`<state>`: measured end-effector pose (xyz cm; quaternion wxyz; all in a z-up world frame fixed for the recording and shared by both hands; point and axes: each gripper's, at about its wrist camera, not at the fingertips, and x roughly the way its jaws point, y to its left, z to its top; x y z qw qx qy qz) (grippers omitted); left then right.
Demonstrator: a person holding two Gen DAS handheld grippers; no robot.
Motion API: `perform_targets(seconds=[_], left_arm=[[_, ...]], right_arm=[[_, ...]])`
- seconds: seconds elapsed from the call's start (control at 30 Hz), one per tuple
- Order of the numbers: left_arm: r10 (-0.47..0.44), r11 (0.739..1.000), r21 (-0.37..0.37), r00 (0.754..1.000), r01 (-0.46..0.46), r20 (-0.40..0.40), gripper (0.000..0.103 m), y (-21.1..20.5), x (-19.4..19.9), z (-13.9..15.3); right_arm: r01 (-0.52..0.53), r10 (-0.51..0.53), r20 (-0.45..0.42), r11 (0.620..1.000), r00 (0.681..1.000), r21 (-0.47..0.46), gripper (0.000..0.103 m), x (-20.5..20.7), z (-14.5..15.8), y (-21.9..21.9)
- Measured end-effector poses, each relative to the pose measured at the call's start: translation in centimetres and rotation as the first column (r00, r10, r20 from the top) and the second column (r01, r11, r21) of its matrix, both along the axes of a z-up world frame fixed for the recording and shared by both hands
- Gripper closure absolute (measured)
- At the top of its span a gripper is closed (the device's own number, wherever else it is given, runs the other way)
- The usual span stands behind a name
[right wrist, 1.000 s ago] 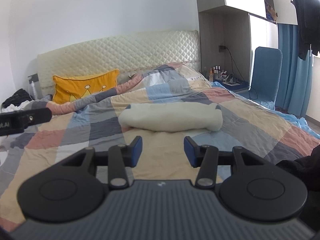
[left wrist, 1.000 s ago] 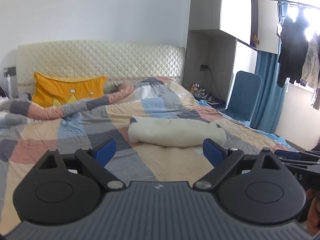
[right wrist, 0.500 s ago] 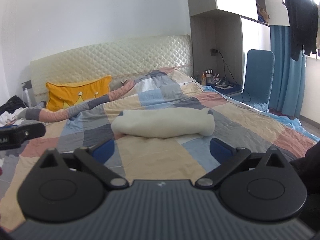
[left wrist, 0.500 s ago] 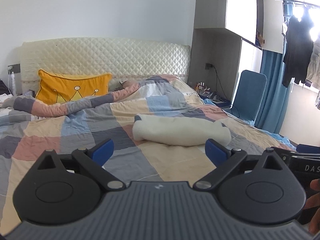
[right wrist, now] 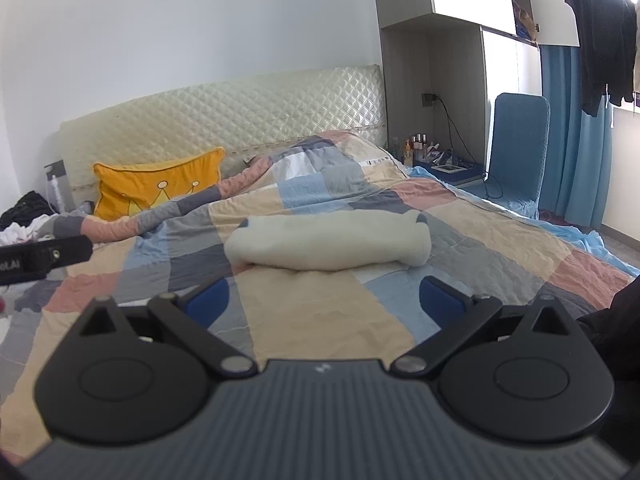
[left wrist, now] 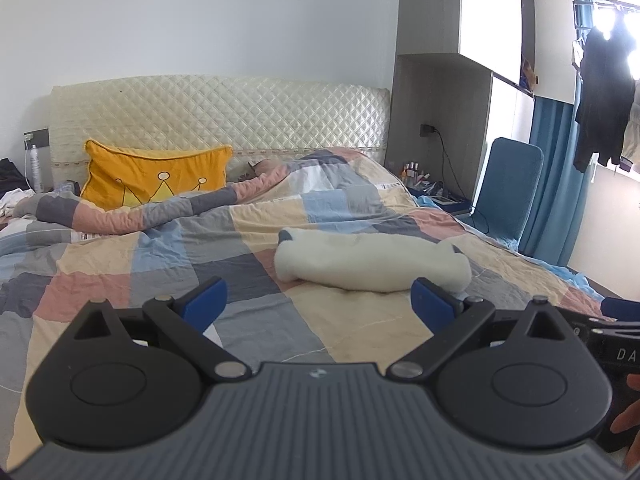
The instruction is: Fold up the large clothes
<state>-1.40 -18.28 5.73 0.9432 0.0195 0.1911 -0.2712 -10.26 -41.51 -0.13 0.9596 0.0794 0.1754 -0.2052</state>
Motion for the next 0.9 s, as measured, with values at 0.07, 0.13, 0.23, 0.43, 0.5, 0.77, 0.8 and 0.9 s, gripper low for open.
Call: perform_targets(seconds=[0.07,0.13,0.23,0.43,0.5,0.77,0.8,0.9], left_arm=[[0.005,1.000,-0.007,1.000,-0.005,-0.005,0.003,0.1,0.0,0.1],[0.007,1.000,-0.014,1.000,-0.007,-0.009,0.003,0.2,0.0,0.2],[0.017,1.000,-0.006,1.000,-0.017,-0.003,0.003,0.3,0.0,0.4],[0.017,1.000,-0.003,1.000,-0.017,0.005,0.003,0.2,-0.4,0.6],[0.013,1.000,-0.004,1.000,-0.013,0.007,0.003,-0.1,-0.7,0.7],[0.006,1.000,-0.006,1.000,-0.006,0.012,0.003,-0.1,-1.1,1.0],[0.005,1.000,-0.006,1.000,-0.005,0.014,0.003,-0.2,-1.1,1.0],[0.004,1.000,-0.006,1.000,-0.004,0.016,0.003,-0.1,-1.1,1.0]], right_arm=[[-0.002,0.002,-0.004,1.000,1.000,0.000,0.000,0.1,-0.1,0.1],[-0.003,0.003,-0.003,1.000,1.000,-0.001,0.000,0.1,-0.1,0.2],[-0.003,0.002,-0.007,1.000,1.000,-0.007,0.000,0.3,0.0,0.1],[-0.003,0.003,-0.008,1.000,1.000,-0.006,0.000,0.3,0.0,0.1],[-0.004,0.004,-0.006,1.000,1.000,-0.001,0.000,0.3,0.0,0.1],[-0.004,0.004,-0.010,1.000,1.000,-0.002,0.000,0.3,0.0,0.0],[-0.003,0.003,-0.009,1.000,1.000,-0.001,0.000,0.3,0.0,0.0],[-0.003,0.003,-0.005,1.000,1.000,-0.001,0.000,0.3,0.0,0.1]])
